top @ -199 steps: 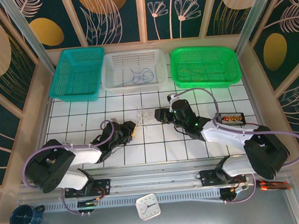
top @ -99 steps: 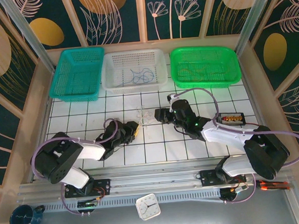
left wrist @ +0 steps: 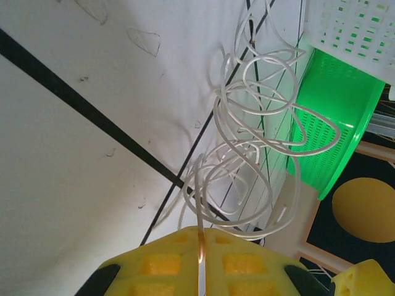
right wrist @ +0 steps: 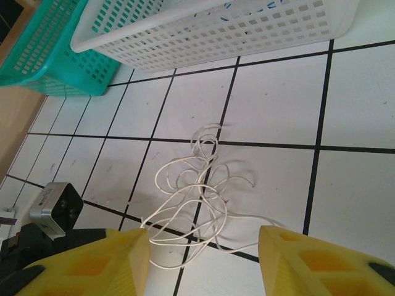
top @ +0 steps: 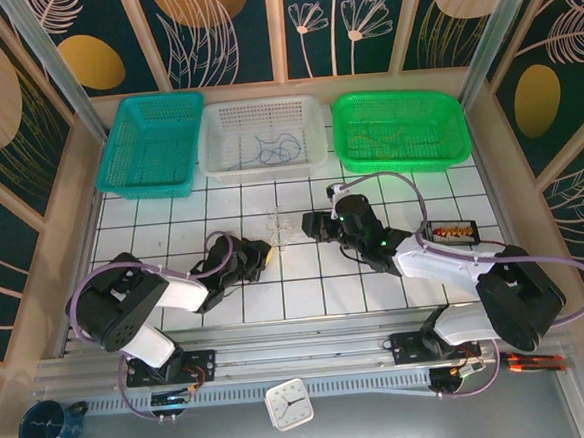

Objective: Untangle the cables

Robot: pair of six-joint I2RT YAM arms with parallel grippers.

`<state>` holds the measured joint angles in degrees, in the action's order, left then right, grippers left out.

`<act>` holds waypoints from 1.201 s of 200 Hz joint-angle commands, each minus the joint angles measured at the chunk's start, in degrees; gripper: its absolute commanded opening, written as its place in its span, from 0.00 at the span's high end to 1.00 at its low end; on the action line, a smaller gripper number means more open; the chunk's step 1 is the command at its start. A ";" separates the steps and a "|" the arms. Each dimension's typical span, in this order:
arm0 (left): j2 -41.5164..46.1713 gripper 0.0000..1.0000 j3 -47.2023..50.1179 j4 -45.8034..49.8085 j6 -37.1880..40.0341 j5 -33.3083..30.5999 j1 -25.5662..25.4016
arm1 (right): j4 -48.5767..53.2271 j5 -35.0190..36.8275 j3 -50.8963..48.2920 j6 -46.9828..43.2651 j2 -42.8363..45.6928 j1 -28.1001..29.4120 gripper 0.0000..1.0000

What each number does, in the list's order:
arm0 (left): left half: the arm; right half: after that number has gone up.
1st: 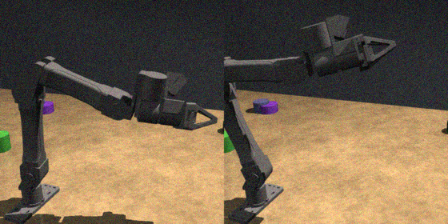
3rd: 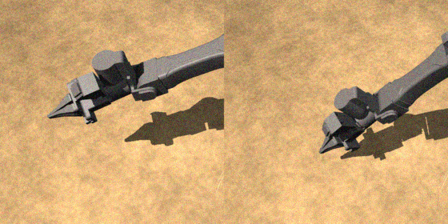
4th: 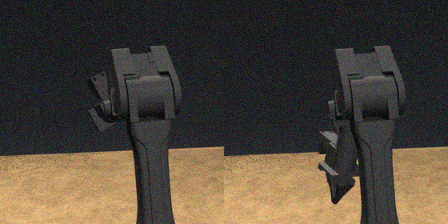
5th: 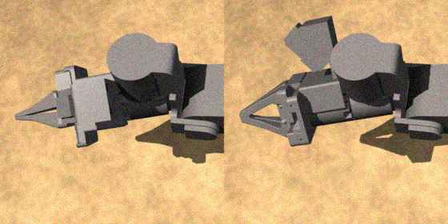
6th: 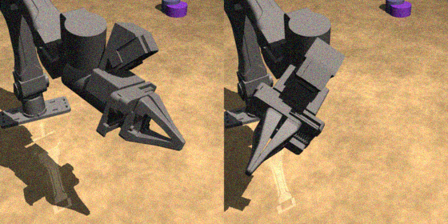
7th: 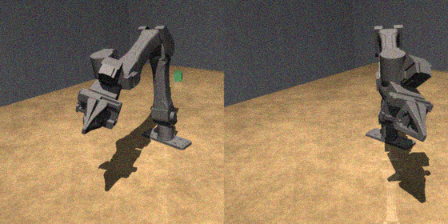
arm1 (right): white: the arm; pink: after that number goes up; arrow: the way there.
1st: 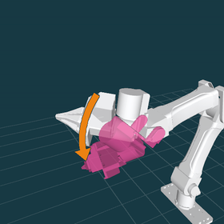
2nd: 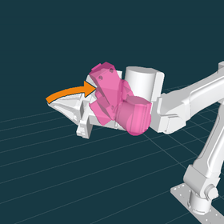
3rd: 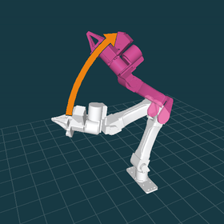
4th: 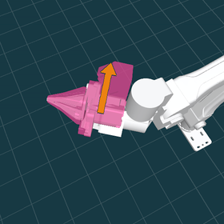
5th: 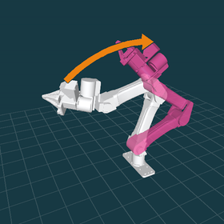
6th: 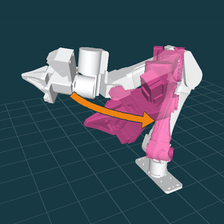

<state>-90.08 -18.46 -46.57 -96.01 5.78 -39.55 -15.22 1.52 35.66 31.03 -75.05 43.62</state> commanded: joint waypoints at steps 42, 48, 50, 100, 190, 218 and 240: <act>2.51 1.00 -1.78 0.37 2.62 -0.04 -0.34 | -0.07 0.67 1.23 0.45 0.34 0.70 0.50; 3.51 1.00 -2.24 1.75 4.01 -0.15 -0.35 | -0.16 0.46 1.33 0.40 0.25 0.75 0.50; 3.91 1.00 -2.41 2.21 4.54 -0.20 -0.31 | -0.16 0.43 1.36 0.36 0.21 0.76 0.50; 12.46 1.00 -8.87 16.54 19.66 0.77 -0.32 | -0.16 0.06 2.05 -0.16 0.25 0.86 0.50; 17.44 1.00 -22.03 30.69 42.96 2.98 -0.34 | -0.97 0.92 -0.94 -4.51 6.16 0.81 0.47; 19.01 1.00 -22.71 27.82 45.04 4.71 -0.35 | -4.55 -0.29 -3.66 -5.34 8.41 0.86 0.45; 19.68 1.00 -22.94 25.88 44.49 5.61 -0.34 | -8.22 -3.18 -5.27 -5.54 7.92 1.14 0.43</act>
<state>-71.70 -39.83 -18.50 -54.17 9.23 -39.57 -17.98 0.82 32.47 27.07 -67.46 43.99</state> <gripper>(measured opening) 0.043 0.559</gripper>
